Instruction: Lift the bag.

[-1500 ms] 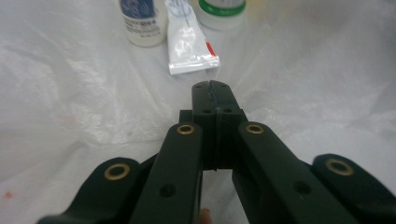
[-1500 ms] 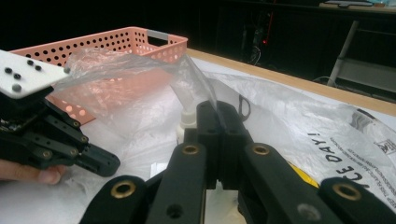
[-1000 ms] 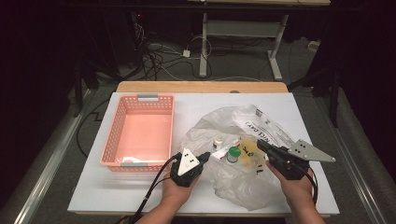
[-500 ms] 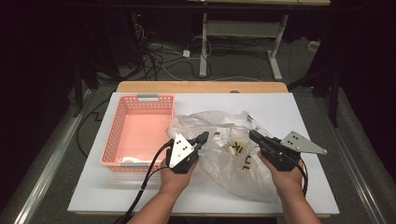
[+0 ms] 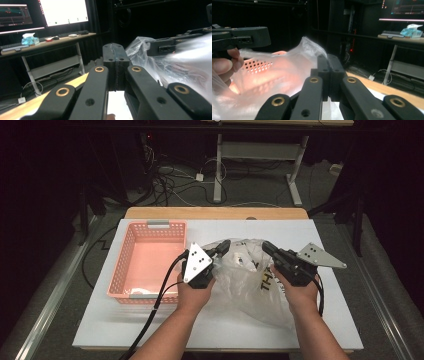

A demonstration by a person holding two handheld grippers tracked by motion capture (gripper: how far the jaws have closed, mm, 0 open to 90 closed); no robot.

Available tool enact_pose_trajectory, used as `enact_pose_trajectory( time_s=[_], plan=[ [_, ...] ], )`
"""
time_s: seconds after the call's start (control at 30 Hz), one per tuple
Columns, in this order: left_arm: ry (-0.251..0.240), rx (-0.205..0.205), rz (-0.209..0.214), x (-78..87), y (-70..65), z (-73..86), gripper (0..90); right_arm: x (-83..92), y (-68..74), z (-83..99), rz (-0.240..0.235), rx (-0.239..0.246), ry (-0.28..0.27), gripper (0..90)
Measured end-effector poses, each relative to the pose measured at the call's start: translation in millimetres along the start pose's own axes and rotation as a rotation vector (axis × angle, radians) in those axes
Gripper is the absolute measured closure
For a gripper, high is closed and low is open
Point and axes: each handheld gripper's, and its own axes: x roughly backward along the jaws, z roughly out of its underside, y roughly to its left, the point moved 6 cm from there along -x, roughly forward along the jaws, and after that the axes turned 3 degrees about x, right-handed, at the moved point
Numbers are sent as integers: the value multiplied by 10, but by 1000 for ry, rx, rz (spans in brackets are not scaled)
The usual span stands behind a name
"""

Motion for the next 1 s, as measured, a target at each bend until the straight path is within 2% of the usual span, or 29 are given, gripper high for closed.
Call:
enact_pose_trajectory(
  time_s=[0.1, 0.17, 0.23, 0.27, 0.33, 0.37, 0.4, 0.43, 0.47, 0.5, 0.53, 0.57, 0.6, 0.63, 0.67, 0.7, 0.73, 0.77, 0.83, 0.87, 0.9, 0.93, 0.97, 1.0],
  plan=[
    [21, 7, 13, 9, -40, 11, 881, -25, -50, -41, 15, -4, -2, 900],
    [54, 9, 33, 60, -71, 96, 874, -26, -87, -39, 21, -8, -1, 900],
    [124, 53, 57, 137, -96, 242, 678, -17, -101, -29, 21, -7, 5, 900],
    [144, 71, 73, 195, -105, 303, 591, -12, -102, -25, 24, -6, 8, 900],
    [184, 69, 89, 325, -138, 435, 421, -9, -100, -16, 24, -8, 7, 900],
    [197, 80, 97, 353, -146, 485, 367, -8, -94, -4, 21, -2, 13, 900],
    [232, 123, 111, 363, -161, 568, 313, -12, -87, 1, 21, -2, 13, 900],
    [292, 160, 122, 349, -194, 686, 238, -16, -77, 16, 19, 2, 19, 900],
    [334, 159, 102, 344, -211, 764, 159, -26, -61, 35, 15, 3, 25, 900],
    [374, 156, 64, 374, -243, 879, 113, -26, -50, 47, 13, 3, 28, 900],
    [386, 150, 45, 400, -261, 934, 87, -18, -37, 67, 11, 10, 32, 900],
    [425, 129, 7, 449, -272, 1022, 82, -6, -26, 80, 10, 8, 37, 900],
    [444, 123, -8, 481, -266, 1061, 58, 13, -24, 101, 13, 13, 43, 900],
    [455, 146, -3, 528, -247, 1096, 42, 26, -25, 114, 12, 14, 47, 900],
    [458, 196, 6, 567, -220, 1126, 43, 40, -30, 128, 13, 14, 46, 900],
    [475, 213, 0, 602, -190, 1183, 42, 50, -34, 140, 15, 11, 46, 900],
    [492, 209, -6, 605, -180, 1233, 43, 61, -37, 161, 14, 11, 53, 900],
    [515, 187, -36, 577, -171, 1327, 56, 62, -33, 170, 12, 8, 54, 900],
    [546, 92, -70, 525, -187, 1383, 74, 56, -13, 192, 8, 4, 57, 900],
    [566, 73, -80, 483, -199, 1385, 91, 48, -4, 199, 6, 7, 55, 900],
    [570, 78, -56, 452, -221, 1364, 139, 44, 9, 209, 3, 3, 58, 900],
    [586, 114, -8, 422, -245, 1363, 249, 40, 10, 218, 2, 14, 58, 900],
    [616, 120, -4, 396, -257, 1393, 304, 44, 21, 225, 2, 5, 62, 900],
    [644, 110, -8, 385, -268, 1440, 326, 49, 22, 227, 1, 4, 62, 900]
  ],
)
